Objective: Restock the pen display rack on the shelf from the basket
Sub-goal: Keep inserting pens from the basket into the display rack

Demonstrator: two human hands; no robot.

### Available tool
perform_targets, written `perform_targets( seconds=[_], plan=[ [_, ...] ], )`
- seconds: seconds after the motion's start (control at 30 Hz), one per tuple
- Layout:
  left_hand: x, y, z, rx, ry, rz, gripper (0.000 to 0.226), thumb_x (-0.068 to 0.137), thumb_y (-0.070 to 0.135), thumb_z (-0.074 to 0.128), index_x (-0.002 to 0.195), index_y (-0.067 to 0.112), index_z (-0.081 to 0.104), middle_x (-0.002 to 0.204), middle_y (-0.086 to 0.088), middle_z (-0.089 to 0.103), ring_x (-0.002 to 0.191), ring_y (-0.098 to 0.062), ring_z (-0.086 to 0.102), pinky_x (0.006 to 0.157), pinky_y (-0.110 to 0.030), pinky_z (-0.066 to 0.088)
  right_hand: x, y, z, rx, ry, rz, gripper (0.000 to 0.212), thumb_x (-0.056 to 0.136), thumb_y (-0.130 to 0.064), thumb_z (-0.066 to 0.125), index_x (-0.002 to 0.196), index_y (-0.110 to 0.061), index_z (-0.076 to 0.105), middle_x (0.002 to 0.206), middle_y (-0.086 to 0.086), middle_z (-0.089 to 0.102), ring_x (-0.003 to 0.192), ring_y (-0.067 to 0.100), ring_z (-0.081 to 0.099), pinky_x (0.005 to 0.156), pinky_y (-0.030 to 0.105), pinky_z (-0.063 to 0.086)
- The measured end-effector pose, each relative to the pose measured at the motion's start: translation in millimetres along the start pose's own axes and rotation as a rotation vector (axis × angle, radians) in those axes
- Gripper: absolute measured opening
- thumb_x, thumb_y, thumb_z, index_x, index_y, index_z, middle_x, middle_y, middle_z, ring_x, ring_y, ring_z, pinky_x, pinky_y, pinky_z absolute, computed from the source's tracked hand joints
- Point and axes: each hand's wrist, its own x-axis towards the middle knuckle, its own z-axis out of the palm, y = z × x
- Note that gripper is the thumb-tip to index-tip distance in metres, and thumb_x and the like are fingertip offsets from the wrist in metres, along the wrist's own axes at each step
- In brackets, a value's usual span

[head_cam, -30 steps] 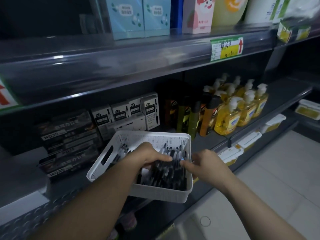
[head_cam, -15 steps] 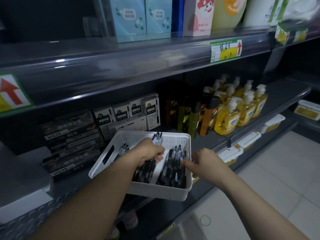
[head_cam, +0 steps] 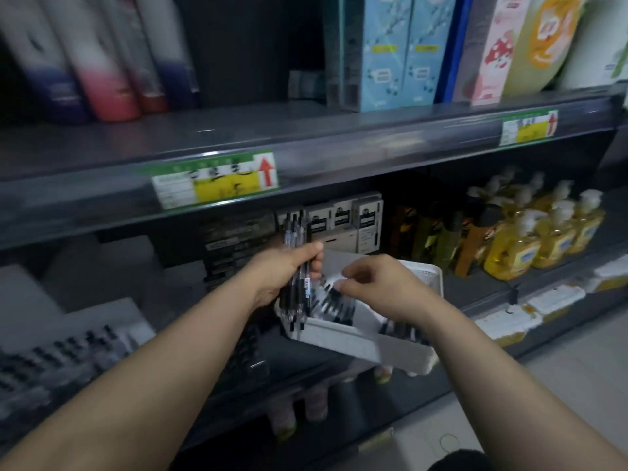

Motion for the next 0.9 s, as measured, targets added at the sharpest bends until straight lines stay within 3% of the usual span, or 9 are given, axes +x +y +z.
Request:
perform_targets(
  seconds=[0.07, 0.13, 0.23, 0.4, 0.53, 0.63, 0.7, 0.83, 0.9],
  plan=[
    [-25, -8, -21, 0.019, 0.111, 0.043, 0.02, 0.089, 0.022, 0.068, 0.074, 0.008, 0.069, 0.063, -0.003, 0.068, 0.057, -0.012, 0.064, 0.063, -0.023, 0.055, -2, -22, 23, 0.065, -0.149, -0.022, 0.046, 0.079, -0.046, 0.071, 0.089, -0.001, 0.069, 0.076, 0.008, 0.064, 0.068, 0.013, 0.055, 0.066, 0.03, 0.044],
    [-48, -19, -42, 0.02, 0.158, 0.106, 0.016, 0.09, 0.018, 0.066, 0.076, 0.01, 0.066, 0.066, -0.003, 0.064, 0.058, -0.011, 0.061, 0.061, -0.025, 0.055, -6, -41, 51, 0.039, -0.286, -0.035, 0.054, 0.073, -0.052, 0.074, 0.087, 0.0, 0.066, 0.07, 0.002, 0.054, 0.065, 0.011, 0.048, 0.065, 0.028, 0.039],
    [-73, -33, -64, -0.007, 0.201, 0.143, 0.007, 0.091, 0.016, 0.065, 0.087, 0.011, 0.062, 0.07, -0.001, 0.061, 0.061, -0.012, 0.06, 0.063, -0.029, 0.056, -12, -59, 88, 0.025, -0.43, -0.048, 0.037, 0.069, -0.049, 0.079, 0.074, -0.017, 0.062, 0.068, -0.005, 0.058, 0.062, 0.008, 0.051, 0.065, 0.025, 0.043],
    [-104, -54, -97, -0.051, 0.333, 0.162, 0.01, 0.092, 0.018, 0.064, 0.096, 0.009, 0.06, 0.067, -0.001, 0.059, 0.06, -0.012, 0.058, 0.056, -0.024, 0.052, -24, -79, 145, 0.421, -0.697, 0.055, 0.024, 0.082, -0.01, 0.073, 0.081, -0.01, 0.05, 0.057, 0.001, 0.064, 0.06, 0.012, 0.066, 0.065, 0.026, 0.058],
    [-111, -74, -120, -0.11, 0.45, 0.176, 0.015, 0.091, 0.019, 0.066, 0.098, 0.006, 0.061, 0.069, -0.003, 0.06, 0.063, -0.014, 0.059, 0.059, -0.024, 0.052, -23, -87, 168, 0.511, -0.771, 0.075, 0.027, 0.088, -0.003, 0.065, 0.073, -0.013, 0.045, 0.052, -0.005, 0.061, 0.069, 0.015, 0.069, 0.077, 0.031, 0.057],
    [-111, -82, -130, -0.154, 0.483, 0.183, 0.024, 0.09, 0.018, 0.067, 0.106, 0.002, 0.061, 0.075, -0.005, 0.063, 0.067, -0.015, 0.062, 0.065, -0.028, 0.055, -20, -91, 184, 0.491, -0.811, 0.069, 0.009, 0.089, -0.007, 0.064, 0.091, -0.009, 0.056, 0.07, 0.002, 0.066, 0.079, 0.02, 0.066, 0.086, 0.036, 0.056],
    [-109, -84, -135, -0.167, 0.489, 0.179, 0.021, 0.089, 0.016, 0.068, 0.105, 0.006, 0.061, 0.079, -0.004, 0.066, 0.07, -0.014, 0.065, 0.069, -0.028, 0.056, -16, -94, 192, 0.498, -0.825, 0.072, 0.015, 0.089, -0.005, 0.063, 0.103, -0.005, 0.056, 0.079, 0.009, 0.065, 0.077, 0.019, 0.066, 0.082, 0.032, 0.058],
    [-105, -91, -147, -0.254, 0.447, 0.166, 0.025, 0.087, 0.011, 0.069, 0.109, 0.006, 0.058, 0.084, -0.008, 0.071, 0.077, -0.021, 0.071, 0.08, -0.041, 0.058, -6, -98, 200, 0.495, -0.815, 0.049, 0.007, 0.09, 0.003, 0.059, 0.089, -0.003, 0.056, 0.077, 0.013, 0.061, 0.063, 0.012, 0.066, 0.07, 0.023, 0.058],
    [-103, -94, -150, -0.3, 0.422, 0.147, 0.024, 0.089, 0.008, 0.067, 0.11, 0.004, 0.057, 0.087, -0.01, 0.072, 0.082, -0.023, 0.073, 0.08, -0.04, 0.059, -1, -98, 204, 0.483, -0.819, 0.053, 0.006, 0.09, 0.004, 0.057, 0.091, -0.002, 0.056, 0.077, 0.014, 0.06, 0.062, 0.012, 0.066, 0.069, 0.022, 0.058]
  ],
)
